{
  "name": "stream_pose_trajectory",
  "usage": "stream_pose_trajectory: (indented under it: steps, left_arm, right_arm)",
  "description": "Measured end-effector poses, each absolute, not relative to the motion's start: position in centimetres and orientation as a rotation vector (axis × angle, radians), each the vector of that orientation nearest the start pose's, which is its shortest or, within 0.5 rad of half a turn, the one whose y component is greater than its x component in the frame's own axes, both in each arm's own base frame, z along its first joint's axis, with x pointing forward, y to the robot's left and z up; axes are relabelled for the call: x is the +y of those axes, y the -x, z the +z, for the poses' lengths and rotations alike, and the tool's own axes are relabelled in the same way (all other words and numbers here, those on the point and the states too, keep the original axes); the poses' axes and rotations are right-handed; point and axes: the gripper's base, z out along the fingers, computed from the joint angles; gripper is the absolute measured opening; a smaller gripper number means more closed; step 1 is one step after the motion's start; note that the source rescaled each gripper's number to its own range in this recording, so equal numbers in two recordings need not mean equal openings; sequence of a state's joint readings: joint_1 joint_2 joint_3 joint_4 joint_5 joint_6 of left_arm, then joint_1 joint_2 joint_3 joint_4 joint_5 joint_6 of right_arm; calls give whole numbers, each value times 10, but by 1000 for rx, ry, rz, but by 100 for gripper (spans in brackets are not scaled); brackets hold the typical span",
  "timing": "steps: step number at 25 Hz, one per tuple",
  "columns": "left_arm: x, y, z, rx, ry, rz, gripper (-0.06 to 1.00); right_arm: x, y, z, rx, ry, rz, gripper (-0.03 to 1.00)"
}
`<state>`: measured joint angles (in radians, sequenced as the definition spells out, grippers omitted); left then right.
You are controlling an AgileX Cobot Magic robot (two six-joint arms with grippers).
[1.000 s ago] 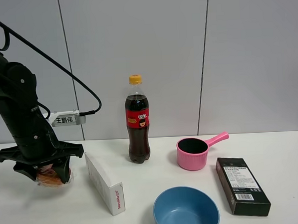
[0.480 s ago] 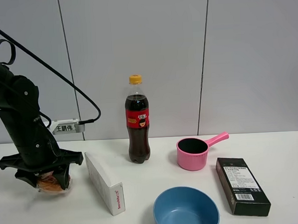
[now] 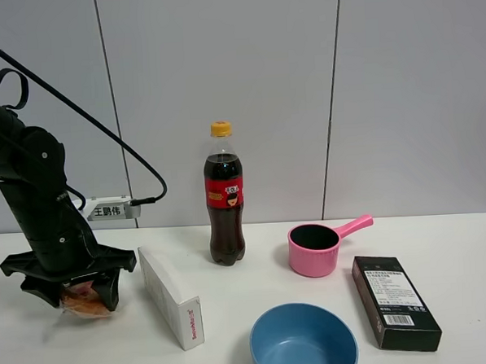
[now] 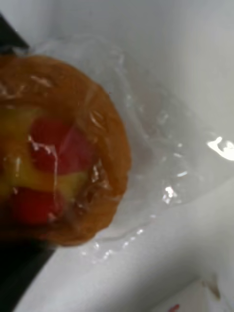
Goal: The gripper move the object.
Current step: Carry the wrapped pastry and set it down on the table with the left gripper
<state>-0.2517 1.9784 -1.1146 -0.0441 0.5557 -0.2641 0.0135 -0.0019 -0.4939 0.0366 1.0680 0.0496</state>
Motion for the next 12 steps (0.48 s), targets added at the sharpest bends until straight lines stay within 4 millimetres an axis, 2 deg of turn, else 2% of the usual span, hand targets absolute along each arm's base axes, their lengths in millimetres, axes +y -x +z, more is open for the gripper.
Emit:
stream_pose_trajectory:
  steps: [1,3,8,12]
  left_arm:
    - [-93,-351,118,2915,70,-129,61]
    - [-93,-351,119,2914,70,-129,67]
    - [-94,-349,124,2917,60,-129,69]
    - [-97,-345,149,2875,41,-146,70]
  right_arm:
    - [3,5,275,2056,-35,83,100]
    - [3,5,275,2056,-35,83,100]
    - [3,5,275,2056,-35,83,100]
    - [3,5,275,2056,-35,83,100]
